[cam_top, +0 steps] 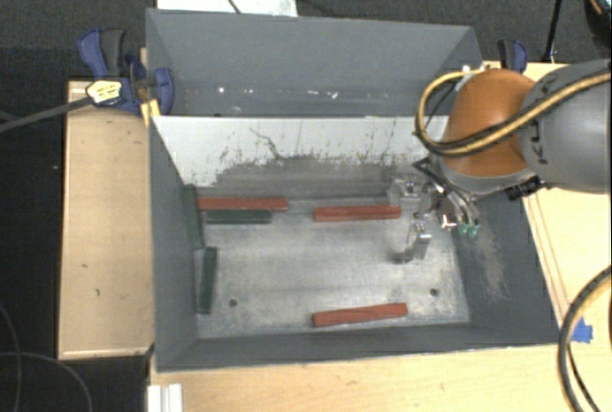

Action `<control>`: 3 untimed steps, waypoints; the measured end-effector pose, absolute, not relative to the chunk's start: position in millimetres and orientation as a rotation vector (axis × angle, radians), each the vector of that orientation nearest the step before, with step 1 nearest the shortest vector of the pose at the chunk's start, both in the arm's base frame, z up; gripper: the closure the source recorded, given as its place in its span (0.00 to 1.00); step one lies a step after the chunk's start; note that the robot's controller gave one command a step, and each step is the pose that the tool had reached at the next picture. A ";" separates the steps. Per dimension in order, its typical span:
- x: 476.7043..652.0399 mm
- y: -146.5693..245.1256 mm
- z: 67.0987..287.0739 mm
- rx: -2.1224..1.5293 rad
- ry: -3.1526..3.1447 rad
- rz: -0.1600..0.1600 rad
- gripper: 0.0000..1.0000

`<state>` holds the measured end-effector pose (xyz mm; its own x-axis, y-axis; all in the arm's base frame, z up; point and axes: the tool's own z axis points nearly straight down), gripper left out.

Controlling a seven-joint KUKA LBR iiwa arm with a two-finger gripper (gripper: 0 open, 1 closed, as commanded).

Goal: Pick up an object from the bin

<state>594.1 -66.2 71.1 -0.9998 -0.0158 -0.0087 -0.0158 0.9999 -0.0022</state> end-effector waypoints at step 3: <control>589.5 -0.6 66.3 -0.597 3.087 0.006 0.00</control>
Offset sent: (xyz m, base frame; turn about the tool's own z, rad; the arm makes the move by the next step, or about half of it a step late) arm -0.0029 0.0270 -0.0011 0.1209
